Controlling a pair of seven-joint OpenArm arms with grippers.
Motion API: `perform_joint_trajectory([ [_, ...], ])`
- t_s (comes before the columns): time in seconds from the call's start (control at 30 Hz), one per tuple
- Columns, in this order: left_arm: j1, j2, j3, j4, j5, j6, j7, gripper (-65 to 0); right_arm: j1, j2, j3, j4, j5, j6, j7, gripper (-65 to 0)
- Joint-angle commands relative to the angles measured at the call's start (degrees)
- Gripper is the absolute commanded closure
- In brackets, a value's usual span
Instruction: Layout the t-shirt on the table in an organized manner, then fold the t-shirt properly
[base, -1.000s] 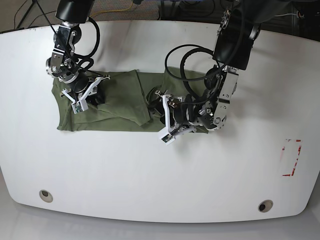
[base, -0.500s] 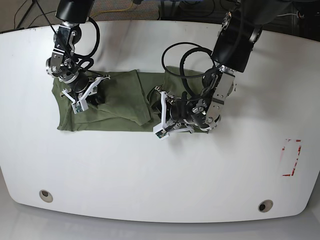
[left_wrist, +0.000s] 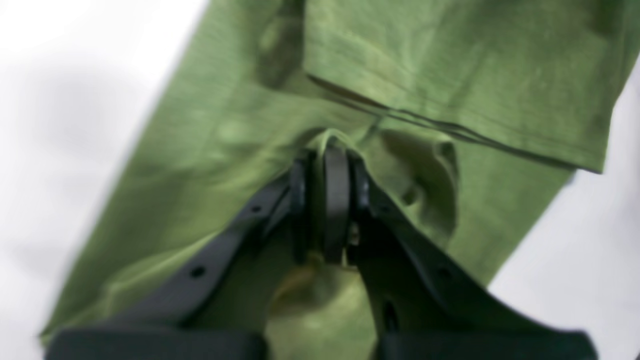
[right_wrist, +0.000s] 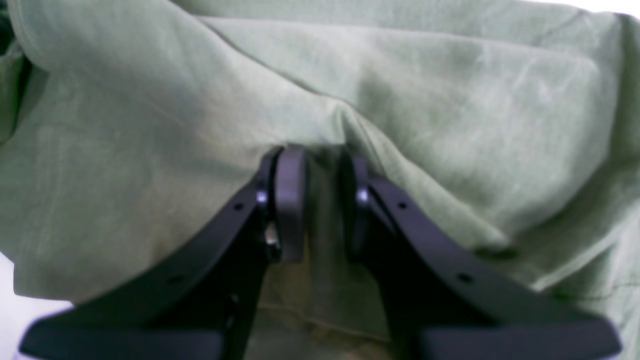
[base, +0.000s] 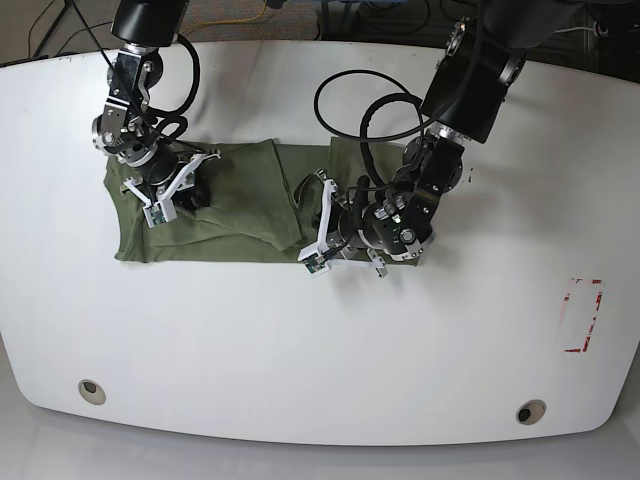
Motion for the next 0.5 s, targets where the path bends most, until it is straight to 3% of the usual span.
perform_joint_trajectory([
  [0.0,-1.46,0.37,-0.35,3.3,1.55,0.12,-1.34,-0.1,-0.54,-0.03,-0.18,-0.38,-2.86,0.54,-4.77,-12.2],
  [0.47,-2.95,0.63,-2.46,4.36,4.27,0.12,-2.22,0.0,-0.72,-0.03,-0.1,1.12,-2.86,0.54,-4.77,-12.2],
])
